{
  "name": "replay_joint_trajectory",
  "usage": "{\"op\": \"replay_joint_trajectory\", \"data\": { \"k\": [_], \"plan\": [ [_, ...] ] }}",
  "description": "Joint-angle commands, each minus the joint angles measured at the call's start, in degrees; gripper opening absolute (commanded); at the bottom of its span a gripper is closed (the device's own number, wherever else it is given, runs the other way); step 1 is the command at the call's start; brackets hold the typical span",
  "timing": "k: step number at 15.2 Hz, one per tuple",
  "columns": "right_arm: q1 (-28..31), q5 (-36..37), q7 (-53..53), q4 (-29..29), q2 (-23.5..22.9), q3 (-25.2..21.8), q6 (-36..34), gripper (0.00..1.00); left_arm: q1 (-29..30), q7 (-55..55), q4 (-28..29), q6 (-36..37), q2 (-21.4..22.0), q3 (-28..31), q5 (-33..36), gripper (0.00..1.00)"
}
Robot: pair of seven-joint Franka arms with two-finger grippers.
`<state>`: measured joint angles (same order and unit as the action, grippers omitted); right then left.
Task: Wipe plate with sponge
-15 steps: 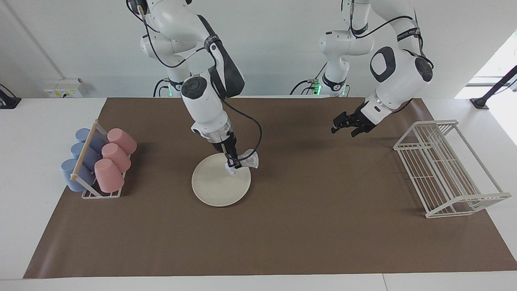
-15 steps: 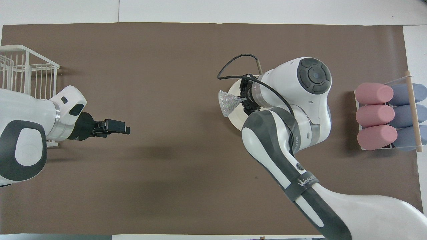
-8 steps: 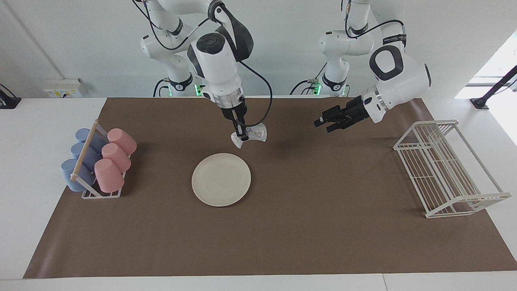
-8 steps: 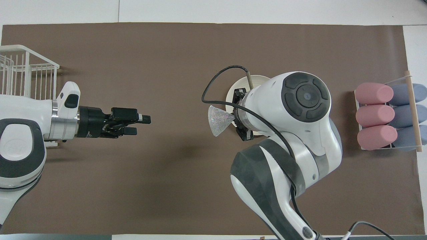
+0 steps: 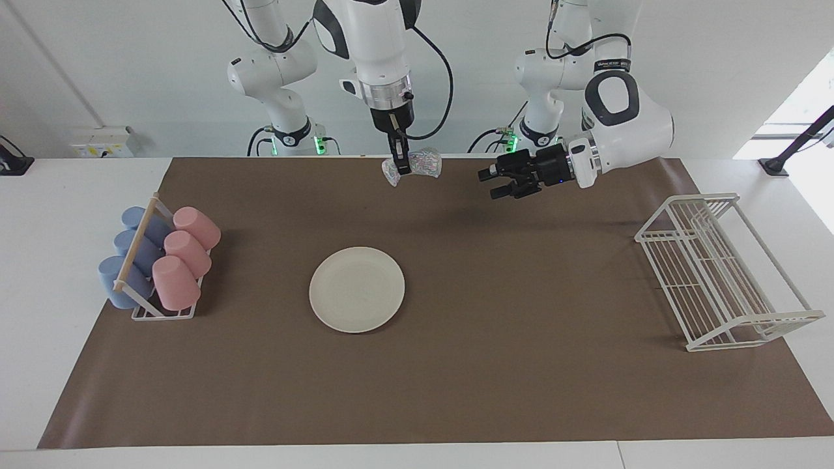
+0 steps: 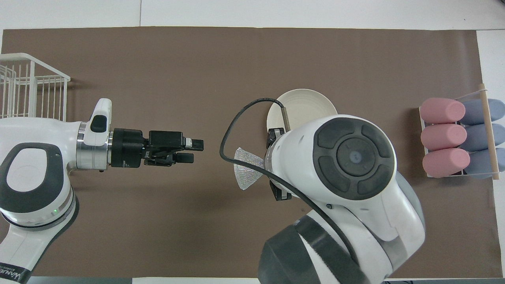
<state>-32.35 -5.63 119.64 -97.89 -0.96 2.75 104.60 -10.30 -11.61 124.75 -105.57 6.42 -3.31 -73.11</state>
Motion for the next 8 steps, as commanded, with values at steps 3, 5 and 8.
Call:
{"op": "replay_joint_trajectory", "data": {
  "k": [3,5,8],
  "plan": [
    [-0.34,1.14,1.65,0.24,-0.71,0.15,0.61,0.00,-3.57,-1.40,0.67,3.01,1.40,0.68,-5.63,1.00],
    [-0.26,1.14,1.65,0.24,-0.80,0.15,0.69,0.00,-7.09,-1.57,0.84,-0.57,1.31,0.68,-7.56,1.00],
    [-0.26,1.23,1.74,0.33,-0.80,0.15,0.69,0.00,-10.09,-4.47,1.11,-3.15,0.96,0.76,-8.36,1.00]
  ]
}}
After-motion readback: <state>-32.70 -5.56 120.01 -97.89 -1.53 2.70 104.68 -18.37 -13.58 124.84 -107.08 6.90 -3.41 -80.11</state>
